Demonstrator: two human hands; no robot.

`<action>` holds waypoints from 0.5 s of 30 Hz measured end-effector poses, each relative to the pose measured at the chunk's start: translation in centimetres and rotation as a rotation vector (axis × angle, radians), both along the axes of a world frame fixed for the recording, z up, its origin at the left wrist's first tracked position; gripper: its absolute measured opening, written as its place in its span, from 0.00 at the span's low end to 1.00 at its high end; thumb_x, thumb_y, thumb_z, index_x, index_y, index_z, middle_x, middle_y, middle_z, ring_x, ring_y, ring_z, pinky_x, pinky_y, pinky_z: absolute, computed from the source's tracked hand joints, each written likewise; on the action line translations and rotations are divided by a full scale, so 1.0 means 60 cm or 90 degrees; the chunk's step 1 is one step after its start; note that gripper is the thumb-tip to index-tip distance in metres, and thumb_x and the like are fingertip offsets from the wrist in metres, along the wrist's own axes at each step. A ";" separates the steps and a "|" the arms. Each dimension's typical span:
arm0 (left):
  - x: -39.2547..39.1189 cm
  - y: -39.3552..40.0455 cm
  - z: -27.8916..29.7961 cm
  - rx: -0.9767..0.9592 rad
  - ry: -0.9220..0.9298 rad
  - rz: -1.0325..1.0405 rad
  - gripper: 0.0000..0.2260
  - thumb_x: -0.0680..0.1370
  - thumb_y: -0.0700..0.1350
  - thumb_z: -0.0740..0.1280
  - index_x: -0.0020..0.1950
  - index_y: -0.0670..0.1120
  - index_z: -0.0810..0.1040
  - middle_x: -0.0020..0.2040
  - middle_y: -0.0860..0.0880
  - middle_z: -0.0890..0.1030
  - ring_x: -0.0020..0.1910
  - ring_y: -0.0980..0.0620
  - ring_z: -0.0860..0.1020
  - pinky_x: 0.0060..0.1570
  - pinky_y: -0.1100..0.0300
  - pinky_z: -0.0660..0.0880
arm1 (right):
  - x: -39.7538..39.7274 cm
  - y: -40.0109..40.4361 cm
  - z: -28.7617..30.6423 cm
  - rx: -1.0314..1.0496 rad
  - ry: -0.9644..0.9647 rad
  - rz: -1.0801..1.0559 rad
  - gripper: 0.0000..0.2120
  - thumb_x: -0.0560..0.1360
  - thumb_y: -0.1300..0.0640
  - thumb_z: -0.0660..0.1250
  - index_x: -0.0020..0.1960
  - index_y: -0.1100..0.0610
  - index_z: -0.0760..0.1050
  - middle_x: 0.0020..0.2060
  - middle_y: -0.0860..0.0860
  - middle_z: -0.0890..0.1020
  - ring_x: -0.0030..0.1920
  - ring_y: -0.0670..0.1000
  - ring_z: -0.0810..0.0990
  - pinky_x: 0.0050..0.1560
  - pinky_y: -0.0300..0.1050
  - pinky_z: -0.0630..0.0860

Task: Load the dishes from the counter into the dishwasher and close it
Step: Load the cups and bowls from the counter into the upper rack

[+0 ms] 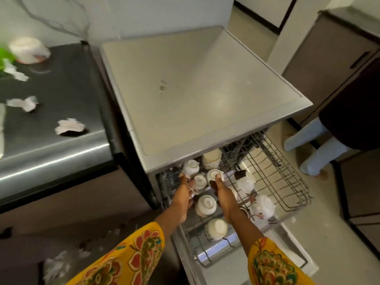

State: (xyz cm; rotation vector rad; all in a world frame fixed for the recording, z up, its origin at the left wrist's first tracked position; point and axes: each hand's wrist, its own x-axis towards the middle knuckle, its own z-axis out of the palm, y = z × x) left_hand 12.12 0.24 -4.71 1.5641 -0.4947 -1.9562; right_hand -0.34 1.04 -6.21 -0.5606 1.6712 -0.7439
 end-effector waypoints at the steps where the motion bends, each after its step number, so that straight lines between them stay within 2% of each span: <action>1: 0.028 0.013 0.012 -0.006 0.002 0.014 0.29 0.80 0.62 0.44 0.72 0.47 0.68 0.65 0.51 0.73 0.67 0.49 0.69 0.60 0.58 0.64 | 0.030 0.008 0.009 -0.017 -0.012 0.008 0.25 0.80 0.44 0.53 0.69 0.59 0.69 0.66 0.52 0.73 0.67 0.54 0.70 0.66 0.46 0.66; 4: 0.114 0.050 0.042 -0.039 -0.014 0.041 0.31 0.79 0.63 0.42 0.72 0.47 0.67 0.72 0.53 0.67 0.73 0.49 0.64 0.64 0.56 0.60 | 0.121 0.028 0.036 -0.022 -0.022 0.066 0.24 0.81 0.45 0.53 0.68 0.60 0.70 0.64 0.54 0.75 0.65 0.54 0.72 0.64 0.46 0.67; 7: 0.199 0.088 0.063 -0.082 -0.012 0.078 0.32 0.80 0.63 0.40 0.72 0.45 0.68 0.73 0.49 0.67 0.74 0.49 0.61 0.69 0.55 0.57 | 0.206 0.048 0.058 -0.014 -0.034 0.143 0.25 0.79 0.43 0.55 0.62 0.61 0.76 0.58 0.55 0.80 0.57 0.53 0.78 0.54 0.44 0.75; 9: 0.250 0.111 0.075 -0.113 0.007 0.102 0.33 0.80 0.63 0.39 0.70 0.44 0.69 0.72 0.47 0.68 0.74 0.49 0.61 0.72 0.54 0.54 | 0.255 0.061 0.078 -0.004 -0.040 0.214 0.24 0.77 0.39 0.57 0.59 0.57 0.78 0.56 0.53 0.82 0.56 0.52 0.79 0.58 0.48 0.75; 11: 0.296 0.129 0.093 -0.155 0.005 0.126 0.33 0.80 0.62 0.40 0.67 0.44 0.73 0.70 0.47 0.70 0.72 0.51 0.63 0.71 0.55 0.55 | 0.295 0.070 0.111 0.024 -0.041 0.309 0.23 0.74 0.35 0.59 0.54 0.51 0.80 0.52 0.48 0.83 0.55 0.51 0.79 0.61 0.51 0.73; 13: 0.340 0.139 0.116 -0.193 -0.002 0.153 0.31 0.81 0.61 0.41 0.64 0.43 0.75 0.65 0.48 0.75 0.67 0.52 0.69 0.65 0.58 0.60 | 0.333 0.071 0.151 0.033 -0.057 0.372 0.23 0.73 0.34 0.58 0.54 0.50 0.79 0.52 0.47 0.82 0.54 0.52 0.78 0.58 0.49 0.71; 15: 0.382 0.141 0.139 -0.238 -0.018 0.177 0.29 0.81 0.60 0.44 0.60 0.45 0.77 0.63 0.47 0.77 0.67 0.50 0.70 0.65 0.57 0.61 | 0.368 0.061 0.186 0.009 -0.087 0.383 0.25 0.73 0.34 0.59 0.56 0.51 0.80 0.51 0.48 0.83 0.53 0.53 0.79 0.52 0.47 0.71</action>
